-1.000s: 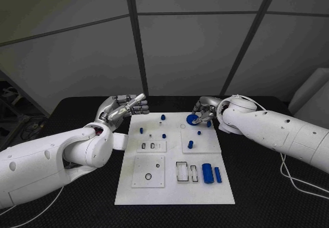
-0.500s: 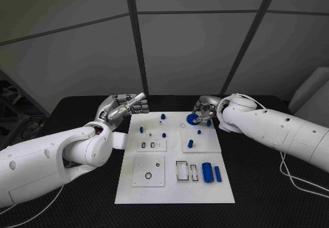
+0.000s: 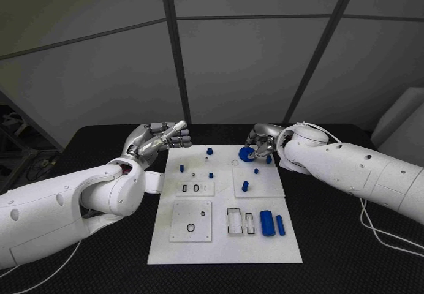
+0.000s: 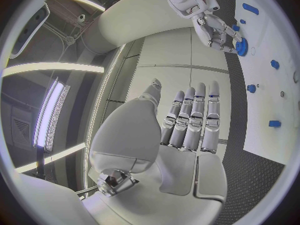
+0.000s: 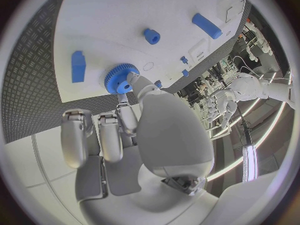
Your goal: Assemble the parts on the task board
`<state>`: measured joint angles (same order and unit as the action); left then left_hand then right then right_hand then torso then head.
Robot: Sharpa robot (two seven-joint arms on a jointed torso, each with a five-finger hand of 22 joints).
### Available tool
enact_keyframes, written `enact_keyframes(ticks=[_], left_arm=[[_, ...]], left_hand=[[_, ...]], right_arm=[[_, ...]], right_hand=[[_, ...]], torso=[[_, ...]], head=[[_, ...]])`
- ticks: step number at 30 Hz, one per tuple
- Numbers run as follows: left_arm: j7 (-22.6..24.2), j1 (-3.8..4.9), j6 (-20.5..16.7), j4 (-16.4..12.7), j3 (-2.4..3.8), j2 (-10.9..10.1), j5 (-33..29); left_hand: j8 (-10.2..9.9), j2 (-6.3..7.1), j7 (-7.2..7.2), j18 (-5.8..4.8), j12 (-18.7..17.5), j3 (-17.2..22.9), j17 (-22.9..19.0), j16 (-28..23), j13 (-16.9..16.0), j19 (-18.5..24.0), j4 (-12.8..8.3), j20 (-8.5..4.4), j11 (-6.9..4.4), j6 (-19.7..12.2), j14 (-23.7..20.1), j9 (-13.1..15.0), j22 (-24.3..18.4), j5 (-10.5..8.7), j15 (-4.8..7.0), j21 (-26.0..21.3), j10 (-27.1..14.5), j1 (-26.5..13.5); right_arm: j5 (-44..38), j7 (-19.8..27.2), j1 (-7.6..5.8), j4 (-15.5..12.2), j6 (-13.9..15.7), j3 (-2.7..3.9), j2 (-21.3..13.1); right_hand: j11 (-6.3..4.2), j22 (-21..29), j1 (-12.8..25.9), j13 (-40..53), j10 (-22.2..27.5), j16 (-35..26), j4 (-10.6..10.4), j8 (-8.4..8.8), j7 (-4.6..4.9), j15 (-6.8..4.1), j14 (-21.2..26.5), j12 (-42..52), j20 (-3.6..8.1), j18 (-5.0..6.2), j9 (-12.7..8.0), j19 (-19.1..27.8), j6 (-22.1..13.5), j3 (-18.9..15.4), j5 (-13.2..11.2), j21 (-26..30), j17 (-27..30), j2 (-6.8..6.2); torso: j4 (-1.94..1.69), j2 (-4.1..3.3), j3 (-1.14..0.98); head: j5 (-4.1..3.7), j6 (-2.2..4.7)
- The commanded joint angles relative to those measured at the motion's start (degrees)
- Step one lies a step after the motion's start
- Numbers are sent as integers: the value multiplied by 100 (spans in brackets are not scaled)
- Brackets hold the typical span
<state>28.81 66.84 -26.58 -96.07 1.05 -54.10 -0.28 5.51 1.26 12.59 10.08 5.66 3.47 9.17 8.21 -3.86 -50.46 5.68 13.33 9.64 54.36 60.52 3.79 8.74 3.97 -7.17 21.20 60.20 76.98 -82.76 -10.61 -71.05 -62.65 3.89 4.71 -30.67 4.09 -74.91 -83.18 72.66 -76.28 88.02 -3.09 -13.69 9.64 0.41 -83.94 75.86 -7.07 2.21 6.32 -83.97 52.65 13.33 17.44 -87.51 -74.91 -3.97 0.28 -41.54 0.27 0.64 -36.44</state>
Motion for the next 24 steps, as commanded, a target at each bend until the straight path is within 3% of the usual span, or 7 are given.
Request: enact_keyframes(ticks=[1, 7, 11, 16, 21, 24], left_arm=[[-1, 9, 74, -12, 6, -5, 25], [-3, 9, 76, -11, 6, -10, 25], [-4, 9, 78, -3, 6, -6, 25], [-7, 9, 78, 7, 6, 6, 25], [-9, 9, 78, 14, 6, 17, 25], [-8, 10, 77, 24, 6, 29, 25]], left_hand=[[-29, -48, -6, 34, -33, 9, 9, -20, -5, 15, -32, 29, 4, 28, -10, 1, -9, -21, -24, -30, 20, 10], [-29, -48, -6, 34, -33, 9, 9, -20, -5, 15, -32, 29, 4, 28, -10, 1, -9, -21, -24, -30, 20, 10], [-29, -48, -6, 34, -33, 9, 9, -20, -5, 15, -32, 29, 4, 28, -10, 1, -9, -21, -24, -30, 20, 10], [-29, -48, -6, 34, -33, 9, 9, -20, -5, 15, -32, 29, 4, 28, -10, 1, -9, -21, -24, -30, 20, 10], [-29, -48, -6, 34, -33, 9, 9, -20, -5, 15, -32, 29, 4, 28, -10, 1, -9, -21, -24, -30, 20, 10], [-29, -48, -6, 34, -33, 9, 9, -20, -5, 15, -32, 29, 4, 28, -10, 1, -9, -21, -24, -30, 20, 10]], right_arm=[[-260, 232, -12, -174, 645, 3, -36], [-558, 280, -11, -541, 1007, 4, -86], [-738, 251, -12, -691, 1100, 4, -1], [-855, 203, -13, -620, 1085, -2, 295], [-890, 176, -13, -487, 1046, -51, 542], [-898, 167, -13, -391, 1015, -113, 687]], right_hand=[[8, -997, 36, 10, -37, 36, 1, -26, -54, -21, -518, 35, 35, -97, 33, -195, 96, 42, 40, -21, -1121, 54], [-1, -1033, 83, -8, -18, 43, 17, 18, -61, -32, -522, 14, 49, -105, 3, -221, 120, 140, 157, -37, -1139, -9], [-1, -1047, 102, -4, -22, 46, 17, 33, -59, -32, -524, 16, 50, -109, -6, -232, 124, 161, 171, -44, -1146, -27], [2, -1054, 132, -8, -20, 46, 12, 55, -56, -31, -524, 11, 51, -110, -18, -237, 122, 181, 167, -47, -1146, -51], [4, -1054, 150, -11, -19, 46, 7, 68, -54, -30, -523, 8, 51, -110, -24, -237, 122, 194, 159, -47, -1146, -61], [5, -1055, 157, -14, -17, 47, 5, 73, -53, -30, -524, 5, 51, -111, -27, -238, 122, 200, 157, -47, -1147, -63]], torso=[[-1, -3, 0], [7, -3, 2], [-2, -8, -2], [-13, -12, 4], [-14, -13, 4], [-9, -13, 3]], head=[[11, 16], [35, 18], [43, 23], [78, 14], [91, -3], [93, -5]])
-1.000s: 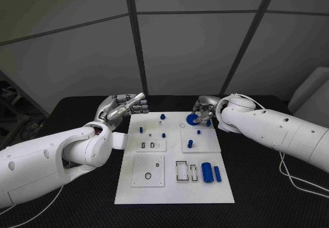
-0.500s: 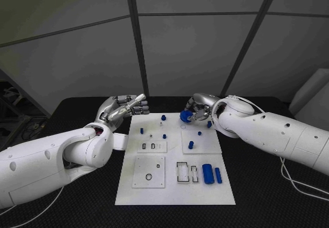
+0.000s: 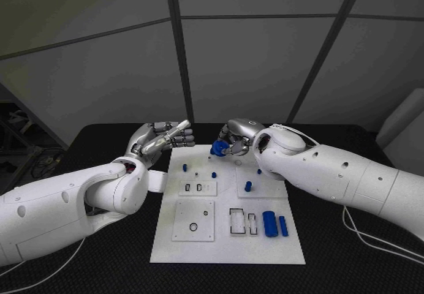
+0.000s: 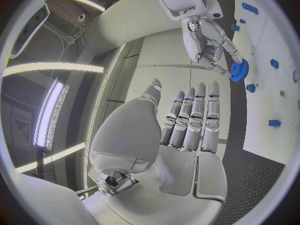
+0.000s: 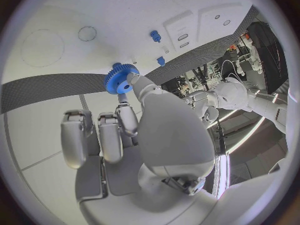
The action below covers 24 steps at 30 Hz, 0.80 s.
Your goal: Assemble the parts on the task board
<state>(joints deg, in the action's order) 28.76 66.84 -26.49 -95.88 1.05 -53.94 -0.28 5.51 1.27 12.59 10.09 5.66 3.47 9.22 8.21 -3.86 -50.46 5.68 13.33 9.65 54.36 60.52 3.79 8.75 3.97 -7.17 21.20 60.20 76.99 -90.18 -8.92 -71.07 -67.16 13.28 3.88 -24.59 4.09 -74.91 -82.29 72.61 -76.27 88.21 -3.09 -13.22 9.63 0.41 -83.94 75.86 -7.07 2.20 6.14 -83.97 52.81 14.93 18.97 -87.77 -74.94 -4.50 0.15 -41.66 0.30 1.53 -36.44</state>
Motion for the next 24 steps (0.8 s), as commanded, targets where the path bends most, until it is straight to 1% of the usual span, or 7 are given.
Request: enact_keyframes(ticks=[1, 7, 14, 18, 20, 24], left_arm=[[-3, 10, 66, 7, 5, 17, 25], [-4, 10, 60, 19, 6, 34, 25], [-4, 11, 62, 25, 6, 53, 25], [-5, 11, 61, 27, 6, 59, 25], [-6, 11, 62, 28, 6, 62, 25], [-6, 11, 63, 29, 6, 64, 25]], left_hand=[[-29, -49, -6, 34, -33, 9, 5, -21, -5, 15, -32, 29, 3, 28, -10, 1, -10, -21, -24, -30, 20, 10], [-35, -61, -6, 35, -40, 10, 11, -26, -4, 17, -37, 30, 4, 28, -4, 0, -12, -20, -24, -32, 18, 12], [-37, -63, -5, 35, -42, 9, 12, -27, -4, 18, -39, 31, 4, 28, -3, 0, -13, -20, -24, -33, 18, 13], [-37, -63, -5, 35, -42, 9, 12, -27, -4, 18, -39, 31, 4, 28, -3, 0, -13, -20, -24, -33, 18, 13], [-37, -63, -5, 35, -42, 9, 12, -27, -4, 18, -39, 31, 4, 28, -3, 0, -13, -20, -24, -33, 18, 13], [-37, -63, -5, 35, -42, 9, 12, -27, -4, 18, -39, 31, 4, 28, -3, 0, -13, -20, -24, -33, 18, 13]], right_arm=[[-158, -4, -10, 88, 61, -49, 121], [-161, 0, -5, 235, -27, -118, 318], [-152, 18, 14, 344, -122, -182, 466], [-147, 25, 26, 400, -123, -197, 535], [-146, 27, 30, 432, -114, -200, 563], [-145, 36, 33, 502, -103, -204, 614]], right_hand=[[4, -1055, 68, -10, -17, 27, 5, 26, -53, -30, -524, 5, 51, -110, -9, -238, 106, 40, 4, -21, -1143, -10], [7, -1055, 88, -27, -2, 25, -1, 43, -49, -28, -522, -11, 50, -110, -18, -237, 102, 59, 4, -21, -1139, -16], [11, -1052, 115, -45, 14, 22, -7, 68, -44, -25, -521, -28, 49, -109, -30, -234, 94, 79, 2, -20, -1132, -32], [14, -1051, 129, -54, 23, 22, -9, 83, -41, -23, -520, -38, 47, -109, -38, -233, 87, 89, 1, -19, -1132, -43], [19, -1049, 150, -61, 31, 20, -11, 108, -35, -19, -519, -46, 44, -108, -50, -230, 73, 105, -6, -18, -1127, -62], [35, -1045, 181, -78, 49, 20, -9, 171, -14, -7, -519, -63, 37, -107, -78, -226, 19, 134, -34, -15, -1128, -93]], torso=[[2, -4, 1], [8, -1, -3], [7, 2, -6], [11, 4, -7], [7, 4, -6], [11, 4, -5]], head=[[3, -9], [4, -15], [9, -28], [16, -35], [18, -36], [17, -30]])
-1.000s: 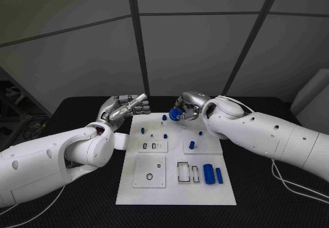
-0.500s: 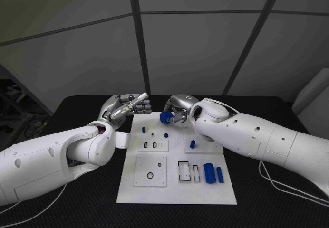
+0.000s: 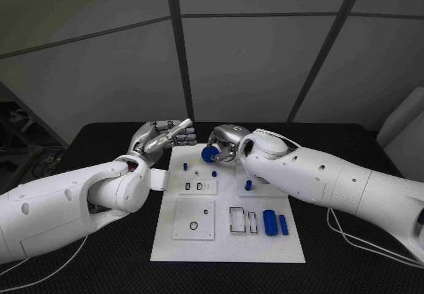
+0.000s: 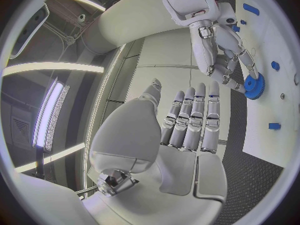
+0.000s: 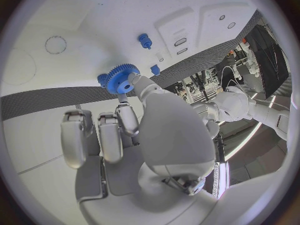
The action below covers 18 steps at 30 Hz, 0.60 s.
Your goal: Assemble the parts on the task board
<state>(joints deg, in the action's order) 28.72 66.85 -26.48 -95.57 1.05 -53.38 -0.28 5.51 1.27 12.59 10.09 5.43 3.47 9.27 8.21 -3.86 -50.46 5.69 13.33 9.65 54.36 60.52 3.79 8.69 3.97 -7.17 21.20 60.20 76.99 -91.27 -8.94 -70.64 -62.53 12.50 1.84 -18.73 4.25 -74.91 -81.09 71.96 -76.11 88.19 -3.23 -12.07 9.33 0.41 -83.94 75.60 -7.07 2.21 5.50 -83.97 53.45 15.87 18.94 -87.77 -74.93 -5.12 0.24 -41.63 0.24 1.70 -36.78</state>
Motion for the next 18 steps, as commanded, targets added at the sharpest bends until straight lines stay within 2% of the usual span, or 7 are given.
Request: enact_keyframes(ticks=[1, 5, 10, 18], left_arm=[[-3, 10, 62, -2, 6, 8, 25], [-5, 11, 63, 1, 6, 13, 25], [-8, 12, 65, 2, 6, 16, 25], [-11, 13, 65, 2, 6, 13, 25]], left_hand=[[-37, -63, -5, 34, -18, 9, 7, -27, -4, 18, -39, 30, 4, 28, -3, 0, -7, -20, -24, -33, 18, 13], [-37, -63, -5, 34, -18, 9, 7, -27, -4, 18, -39, 30, 4, 28, -3, 0, -7, -20, -24, -33, 18, 13], [-37, -63, -5, 34, -18, 9, 7, -27, -4, 18, -39, 30, 4, 28, -3, 0, -7, -20, -24, -33, 18, 13], [-37, -63, -5, 34, -18, 9, 7, -27, -4, 18, -39, 30, 4, 28, -3, 0, -7, -20, -24, -33, 18, 13]], right_arm=[[-36, 43, -10, 58, -30, -1, 43], [-30, 42, -8, 117, -101, -4, 96], [-28, 2, -6, 194, -326, -8, 137], [-27, -21, -4, 235, -532, -28, 138]], right_hand=[[26, -1046, 69, -17, 38, 21, 7, 80, 24, -2, -519, -42, 33, -108, -25, -226, -68, 49, -43, -16, -1128, -42], [62, -1034, 117, -88, 102, 21, 7, 194, 65, 27, -519, -105, 11, -105, -72, -215, -189, 73, -93, -10, -1130, -94], [104, -1005, 174, -180, 189, 19, 11, 343, 104, 67, -517, -188, -28, -98, -127, -188, -371, 73, -203, 6, -1126, -150], [113, -997, 206, -201, 211, 22, 8, 380, 110, 77, -518, -205, -41, -95, -135, -181, -406, 54, -246, 10, -1134, -180]], torso=[[4, 1, 2], [4, -2, 0], [1, 2, 1], [3, 1, -1]], head=[[0, 3], [2, 5], [-5, -5], [-1, -8]])
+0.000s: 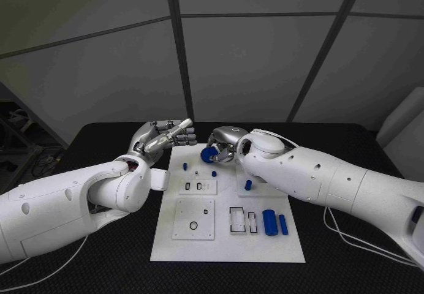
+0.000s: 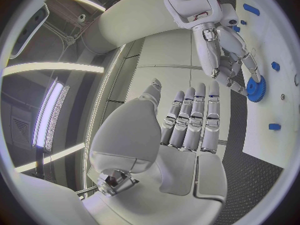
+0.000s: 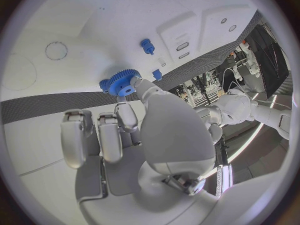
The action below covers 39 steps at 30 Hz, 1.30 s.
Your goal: Assemble the parts on the task board
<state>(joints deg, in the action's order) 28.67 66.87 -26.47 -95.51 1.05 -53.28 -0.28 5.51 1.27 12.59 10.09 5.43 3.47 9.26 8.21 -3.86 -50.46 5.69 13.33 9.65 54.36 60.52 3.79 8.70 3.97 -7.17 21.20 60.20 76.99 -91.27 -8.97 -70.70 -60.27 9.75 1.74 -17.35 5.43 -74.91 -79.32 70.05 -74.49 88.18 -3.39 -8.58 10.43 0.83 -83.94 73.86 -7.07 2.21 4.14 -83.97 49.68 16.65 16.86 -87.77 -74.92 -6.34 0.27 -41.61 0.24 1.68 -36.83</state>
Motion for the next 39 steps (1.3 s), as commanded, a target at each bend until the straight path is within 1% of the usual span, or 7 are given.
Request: enact_keyframes(ticks=[1, 11, 22, 25, 28, 31, 39], left_arm=[[-6, 11, 63, -3, 6, 3, 25], [-14, 12, 62, -2, 6, 0, 25], [-19, 12, 61, 0, 6, -1, 25], [-24, 12, 64, 5, 6, 2, 25], [-28, 12, 65, 9, 6, 2, 25], [-30, 12, 65, 12, 6, 0, 25], [-37, 12, 59, 17, 6, -9, 25]], left_hand=[[-37, -63, -5, 35, -18, 9, 8, -27, -4, 18, -39, 31, 4, 28, -3, -1, -8, -20, -24, -33, 18, 13], [-44, -68, -3, 34, -25, 6, 13, -34, -3, 23, -44, 32, 6, 26, -1, -1, -11, -21, -25, -36, 16, 14], [-47, -69, -1, 34, -27, 4, 15, -36, -2, 24, -45, 32, 7, 24, -1, -2, -12, -22, -26, -37, 14, 12], [-49, -71, 0, 34, -29, 3, 16, -38, -2, 25, -44, 32, 8, 23, -1, -2, -12, -22, -26, -38, 12, 10], [-49, -71, 0, 34, -29, 3, 16, -38, -2, 25, -44, 32, 8, 23, -1, -2, -12, -22, -26, -38, 12, 10], [-49, -71, 0, 34, -29, 3, 16, -38, -2, 25, -44, 32, 8, 23, -1, -2, -12, -22, -26, -38, 12, 10], [-49, -71, 0, 34, -29, 3, 16, -38, -2, 25, -44, 32, 8, 23, -1, -2, -12, -22, -26, -38, 12, 10]], right_arm=[[-27, -17, 1, 8, -261, -21, 0], [-27, -15, 2, 1, -174, -32, -6], [46, -23, 2, 11, -227, -33, -31], [125, -47, 2, 28, -283, -34, -38], [214, -70, 2, 41, -341, -34, -48], [269, -74, 2, 41, -380, -34, -61], [341, -96, 2, 24, -423, -34, -104]], right_hand=[[-5, -997, 30, -10, 49, 23, 24, 31, 1, 35, -519, -31, -41, -95, 1, -181, -29, -24, -38, 10, -1135, -59], [19, -977, 162, -87, 134, 32, -37, 276, 16, 61, -523, -91, -72, -90, -46, -161, -403, -176, -264, 23, -1161, -146], [37, -979, 299, -92, 145, 47, -216, 366, 32, 78, -531, -83, -90, -89, -39, -161, -659, -455, -166, 25, -1198, -145], [50, -992, 529, -76, 135, 59, -434, 368, 44, 89, -538, -63, -99, -92, -32, -171, -644, -574, 155, 20, -1227, -62], [71, -1002, 1026, -41, 116, 76, -837, 372, 63, 108, -546, -23, -113, -95, -28, -179, -629, -690, 753, 17, -1264, 106], [77, -1015, 1225, 4, 90, 91, -1006, 349, 67, 115, -555, 24, -123, -98, -16, -190, -517, -716, 999, 11, -1299, 198], [77, -1048, 1373, 84, 40, 114, -1146, 322, 64, 117, -567, 103, -129, -105, -7, -216, -381, -736, 1204, -4, -1351, 252]], torso=[[1, 0, -1], [1, 1, -1], [0, -2, 0], [1, -1, 1], [1, -4, -1], [0, -2, 0], [3, 3, -1]], head=[[2, -4], [7, 7], [7, 12], [2, 12], [10, 8], [10, 10], [14, -8]])
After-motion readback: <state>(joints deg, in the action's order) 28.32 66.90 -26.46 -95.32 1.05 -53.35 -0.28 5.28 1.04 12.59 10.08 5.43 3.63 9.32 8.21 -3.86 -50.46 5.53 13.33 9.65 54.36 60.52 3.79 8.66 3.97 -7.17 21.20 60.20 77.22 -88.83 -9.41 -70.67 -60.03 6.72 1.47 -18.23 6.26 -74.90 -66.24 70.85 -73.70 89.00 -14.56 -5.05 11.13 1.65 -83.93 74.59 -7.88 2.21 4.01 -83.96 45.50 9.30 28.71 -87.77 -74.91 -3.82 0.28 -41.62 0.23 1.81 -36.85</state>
